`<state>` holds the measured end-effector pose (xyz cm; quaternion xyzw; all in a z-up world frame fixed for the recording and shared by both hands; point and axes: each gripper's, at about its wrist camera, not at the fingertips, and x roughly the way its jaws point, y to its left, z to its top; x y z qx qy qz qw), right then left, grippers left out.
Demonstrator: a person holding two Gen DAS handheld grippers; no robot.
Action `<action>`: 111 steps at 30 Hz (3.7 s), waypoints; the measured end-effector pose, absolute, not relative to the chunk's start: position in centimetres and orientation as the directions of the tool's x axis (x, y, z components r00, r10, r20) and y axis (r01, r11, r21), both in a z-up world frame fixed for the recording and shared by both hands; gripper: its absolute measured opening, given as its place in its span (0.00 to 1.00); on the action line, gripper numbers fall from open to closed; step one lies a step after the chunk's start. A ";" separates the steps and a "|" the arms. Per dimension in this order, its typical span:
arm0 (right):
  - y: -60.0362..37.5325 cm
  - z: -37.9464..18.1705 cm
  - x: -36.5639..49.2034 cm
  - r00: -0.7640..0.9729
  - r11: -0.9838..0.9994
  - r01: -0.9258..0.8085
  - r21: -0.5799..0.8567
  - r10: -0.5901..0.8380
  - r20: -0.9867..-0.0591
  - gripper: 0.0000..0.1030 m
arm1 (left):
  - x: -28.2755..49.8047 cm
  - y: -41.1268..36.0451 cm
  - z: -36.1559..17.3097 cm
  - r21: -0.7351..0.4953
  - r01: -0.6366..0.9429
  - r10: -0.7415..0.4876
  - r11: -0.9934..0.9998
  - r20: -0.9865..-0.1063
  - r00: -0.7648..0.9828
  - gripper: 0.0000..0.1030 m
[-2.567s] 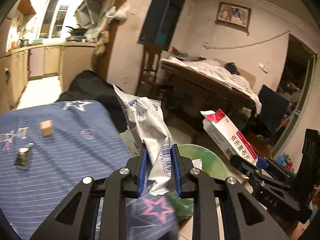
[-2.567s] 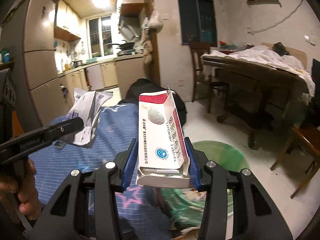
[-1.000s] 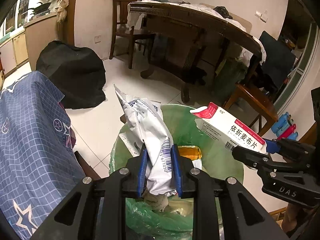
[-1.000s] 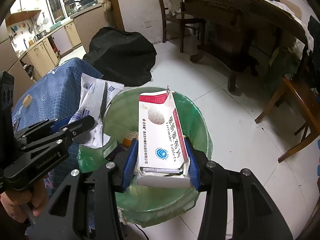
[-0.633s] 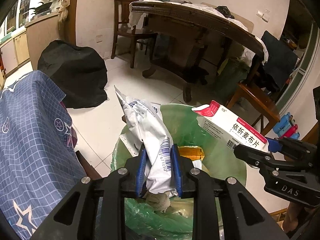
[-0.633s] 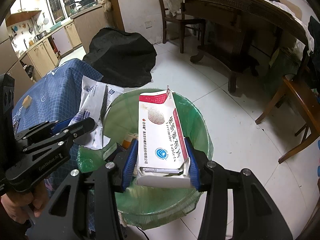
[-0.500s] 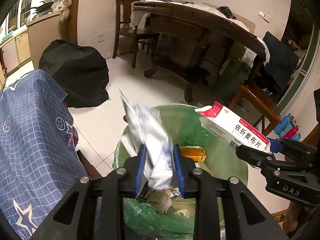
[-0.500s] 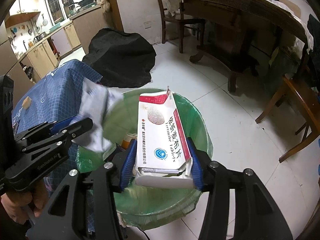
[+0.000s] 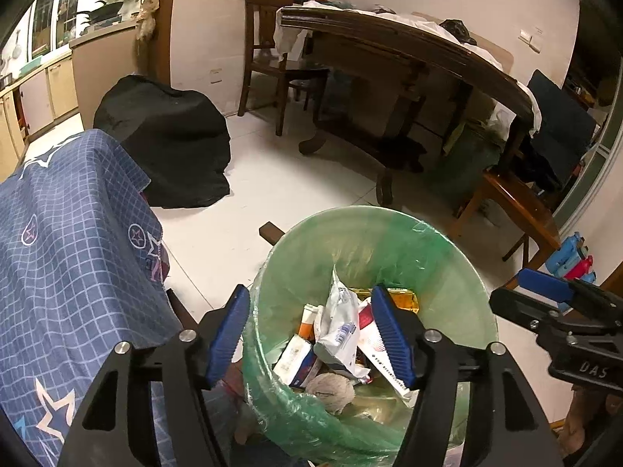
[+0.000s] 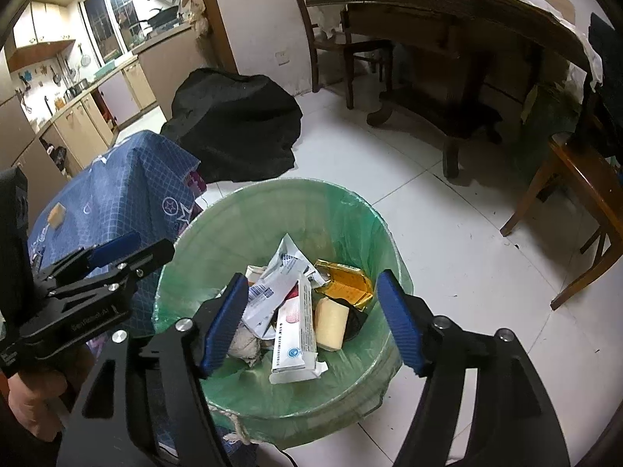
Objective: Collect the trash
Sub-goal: 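Move both tools back over the table toward the remaining trash, then grasp the black Face tissue pack with the left tool while the right tool grasps the beige sponge block, then carry the tissue pack and sponge block with both tools over the green bin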
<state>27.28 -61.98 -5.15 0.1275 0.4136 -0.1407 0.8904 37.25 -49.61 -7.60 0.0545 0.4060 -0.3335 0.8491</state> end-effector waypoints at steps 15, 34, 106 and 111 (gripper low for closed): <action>-58.0 -1.9 24.3 0.712 0.942 0.317 0.110 -0.159 -0.684 0.85 | 34.6 -44.7 -5.0 -0.187 0.598 -0.530 0.779 -0.707 0.468 0.73; -41.4 -3.9 23.6 0.746 0.983 -0.029 0.183 0.143 -0.651 0.91 | 35.3 -12.3 -3.1 -0.137 0.247 -0.272 0.959 -0.689 0.672 0.81; -20.2 -3.8 41.6 0.793 0.959 -0.282 0.025 0.248 -0.556 0.35 | 38.5 1.1 -2.5 -0.061 -0.061 0.011 0.996 -0.609 0.793 0.44; -21.6 -1.9 35.5 0.830 0.965 -0.262 0.022 0.237 -0.505 0.35 | 32.8 -0.1 0.6 -0.065 -0.021 -0.018 0.998 -0.544 0.839 0.44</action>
